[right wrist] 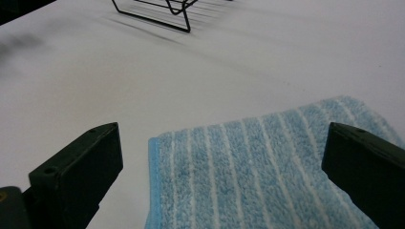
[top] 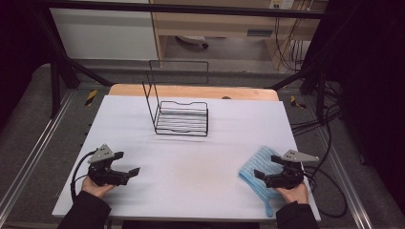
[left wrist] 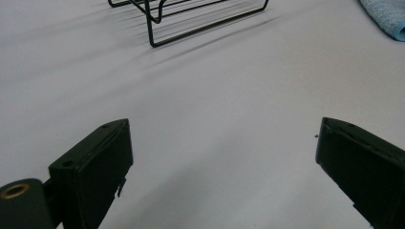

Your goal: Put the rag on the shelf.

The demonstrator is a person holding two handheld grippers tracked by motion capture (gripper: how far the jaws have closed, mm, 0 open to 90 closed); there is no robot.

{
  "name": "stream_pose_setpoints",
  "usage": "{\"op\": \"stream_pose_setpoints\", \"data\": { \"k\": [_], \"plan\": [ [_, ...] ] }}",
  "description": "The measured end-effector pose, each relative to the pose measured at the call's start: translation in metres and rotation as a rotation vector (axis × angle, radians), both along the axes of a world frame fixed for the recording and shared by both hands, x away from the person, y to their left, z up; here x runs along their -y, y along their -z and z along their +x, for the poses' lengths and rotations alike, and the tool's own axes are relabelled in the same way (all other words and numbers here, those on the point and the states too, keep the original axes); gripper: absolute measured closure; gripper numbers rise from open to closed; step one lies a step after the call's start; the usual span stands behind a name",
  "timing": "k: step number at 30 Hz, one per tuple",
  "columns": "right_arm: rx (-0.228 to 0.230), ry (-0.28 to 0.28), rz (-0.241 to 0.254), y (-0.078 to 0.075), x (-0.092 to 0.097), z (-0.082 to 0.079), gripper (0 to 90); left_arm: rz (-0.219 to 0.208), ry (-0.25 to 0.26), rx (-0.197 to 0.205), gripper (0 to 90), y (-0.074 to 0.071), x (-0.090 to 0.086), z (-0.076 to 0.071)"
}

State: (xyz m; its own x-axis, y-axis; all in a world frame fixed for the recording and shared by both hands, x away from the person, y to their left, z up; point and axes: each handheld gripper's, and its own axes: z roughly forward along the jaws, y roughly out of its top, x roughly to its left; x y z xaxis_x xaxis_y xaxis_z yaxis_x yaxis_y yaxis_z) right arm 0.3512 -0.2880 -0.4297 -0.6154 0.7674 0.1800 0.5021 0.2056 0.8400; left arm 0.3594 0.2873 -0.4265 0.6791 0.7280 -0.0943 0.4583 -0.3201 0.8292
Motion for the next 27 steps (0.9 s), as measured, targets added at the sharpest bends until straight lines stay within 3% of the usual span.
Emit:
{"op": "stream_pose_setpoints", "data": {
  "k": [13,27],
  "plan": [
    [0.001,-0.003,-0.033,-0.004,-0.009,-0.002,0.6,0.002,-0.007,0.001,5.4,0.0,-0.001,-0.001],
    [-0.022,-0.053,-0.116,0.0,-0.035,-0.004,2.4,0.016,-0.007,-0.005,5.4,0.001,0.0,0.0]
  ]
}}
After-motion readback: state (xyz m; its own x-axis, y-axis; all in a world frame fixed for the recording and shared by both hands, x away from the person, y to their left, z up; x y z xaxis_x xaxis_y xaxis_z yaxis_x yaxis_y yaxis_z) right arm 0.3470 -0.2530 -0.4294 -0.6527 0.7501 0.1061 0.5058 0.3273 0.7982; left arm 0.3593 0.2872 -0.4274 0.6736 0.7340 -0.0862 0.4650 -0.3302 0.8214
